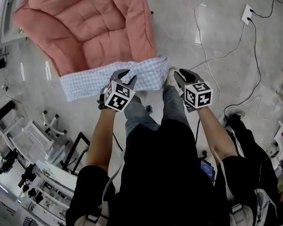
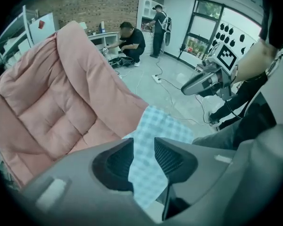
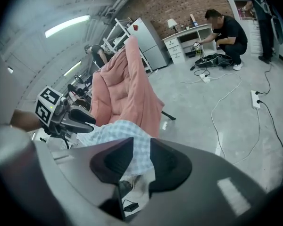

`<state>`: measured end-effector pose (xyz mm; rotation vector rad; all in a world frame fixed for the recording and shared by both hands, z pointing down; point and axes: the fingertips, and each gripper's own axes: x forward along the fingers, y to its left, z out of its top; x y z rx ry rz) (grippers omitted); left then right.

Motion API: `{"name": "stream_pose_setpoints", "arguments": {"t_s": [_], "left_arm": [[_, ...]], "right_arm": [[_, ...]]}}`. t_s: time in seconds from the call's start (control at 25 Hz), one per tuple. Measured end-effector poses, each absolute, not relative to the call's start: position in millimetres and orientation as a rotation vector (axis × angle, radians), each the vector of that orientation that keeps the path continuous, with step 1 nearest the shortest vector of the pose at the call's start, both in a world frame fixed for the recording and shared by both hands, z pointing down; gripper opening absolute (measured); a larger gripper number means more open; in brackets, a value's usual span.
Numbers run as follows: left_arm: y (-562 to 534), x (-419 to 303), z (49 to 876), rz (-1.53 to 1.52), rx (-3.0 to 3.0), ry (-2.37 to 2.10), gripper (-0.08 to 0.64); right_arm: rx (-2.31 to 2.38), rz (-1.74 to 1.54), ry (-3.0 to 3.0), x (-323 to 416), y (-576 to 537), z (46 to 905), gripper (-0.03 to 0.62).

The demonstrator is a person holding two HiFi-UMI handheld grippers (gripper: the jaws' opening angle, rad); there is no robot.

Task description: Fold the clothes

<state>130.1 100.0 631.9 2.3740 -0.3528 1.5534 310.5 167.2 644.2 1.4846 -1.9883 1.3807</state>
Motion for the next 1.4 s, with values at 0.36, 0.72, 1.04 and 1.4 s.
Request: {"name": "stream_pose_setpoints", "arguments": {"t_s": [0.36, 0.72, 1.04, 1.4], "left_arm": [[52, 32, 641, 1.617, 2.417, -0.13, 0.222], [1, -76, 623, 1.642, 2.547, 0.158, 0.252], [-6, -100, 595, 1.705, 2.607, 0.455, 0.252], [50, -60, 597, 1.735, 2.631, 0.586, 0.252]], "right_arm": [[1.561, 1.205, -1.98, 207, 125, 624, 0.117], [1.749, 1.153, -1.811, 71, 94, 606, 0.117], [2.016, 1.178, -1.718, -5, 103, 580, 0.118], [2.308, 1.316, -1.556, 18, 180, 583, 0.12]]}}
